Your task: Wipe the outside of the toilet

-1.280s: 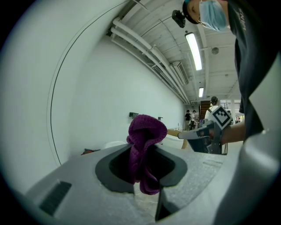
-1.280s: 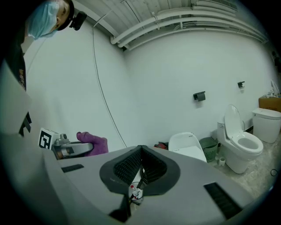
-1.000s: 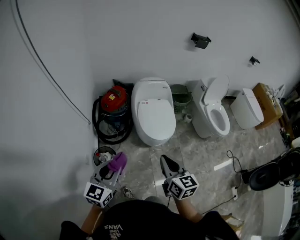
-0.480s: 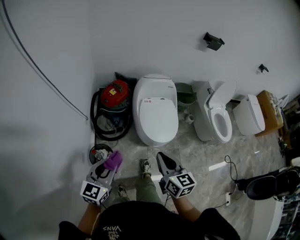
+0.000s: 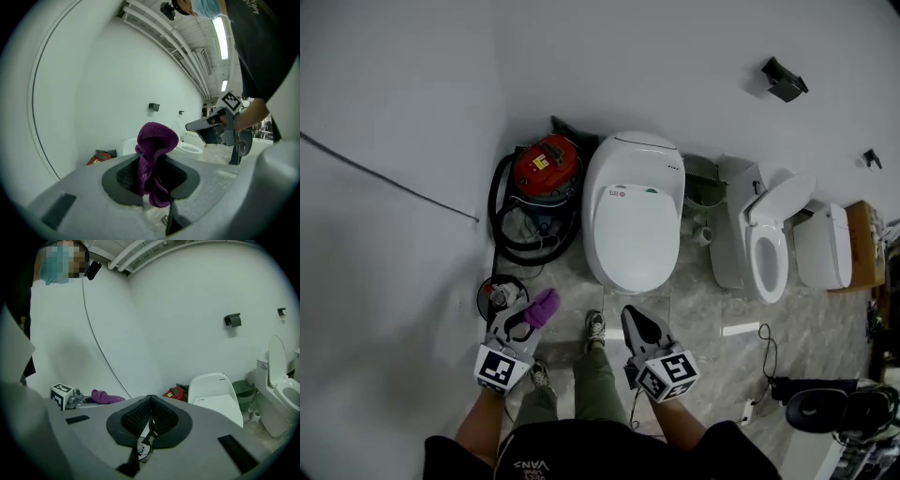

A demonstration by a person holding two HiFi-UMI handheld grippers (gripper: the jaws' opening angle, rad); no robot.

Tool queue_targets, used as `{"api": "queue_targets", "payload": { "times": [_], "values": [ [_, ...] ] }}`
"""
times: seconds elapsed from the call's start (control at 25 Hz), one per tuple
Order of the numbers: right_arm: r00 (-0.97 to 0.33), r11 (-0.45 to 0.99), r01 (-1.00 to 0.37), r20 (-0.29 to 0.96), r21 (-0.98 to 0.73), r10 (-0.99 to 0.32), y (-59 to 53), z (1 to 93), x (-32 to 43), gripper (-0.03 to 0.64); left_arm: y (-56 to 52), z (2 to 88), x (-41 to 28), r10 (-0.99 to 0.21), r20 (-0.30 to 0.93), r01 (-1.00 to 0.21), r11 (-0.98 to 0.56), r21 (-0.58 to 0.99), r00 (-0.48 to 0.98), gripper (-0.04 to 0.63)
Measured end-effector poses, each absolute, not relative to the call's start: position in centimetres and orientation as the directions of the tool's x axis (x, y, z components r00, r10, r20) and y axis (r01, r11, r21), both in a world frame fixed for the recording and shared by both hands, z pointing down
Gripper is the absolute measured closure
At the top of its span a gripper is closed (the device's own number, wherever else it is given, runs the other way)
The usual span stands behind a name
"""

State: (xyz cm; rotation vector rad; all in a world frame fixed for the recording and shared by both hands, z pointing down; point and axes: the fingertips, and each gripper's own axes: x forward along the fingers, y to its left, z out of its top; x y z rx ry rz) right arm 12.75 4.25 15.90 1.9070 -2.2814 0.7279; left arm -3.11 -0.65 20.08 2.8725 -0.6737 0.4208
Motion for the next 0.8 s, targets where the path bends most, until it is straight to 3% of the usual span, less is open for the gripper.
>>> {"api": "queue_targets", "payload": {
  "times": [0.2,0.56,0.8],
  "values": [
    [-0.246,0.118,-0.939,0.391,-0.322,-0.887,1.6,21.3,14.6,0.618,-2.7,26.0,-0.2,-0.388,0.361,-0.462,-0.876,0.142,0.848,0.506],
    [-0.163,0.031,-0.951,0.413,-0.308,-0.896,-1.0,33.4,16.9,0.618,-4.5,39.3,3.8,-0.311,0.308,-0.369,-0.917,0.152,0.899,0.506],
    [-0.166,0.054,-0.960,0.403,-0.275,-0.900,-1.8,41.2,17.7,0.618,-4.1,49.6,6.1,-0.293,0.288,-0.360,-0.908,0.216,0.912,0.506]
  ]
}}
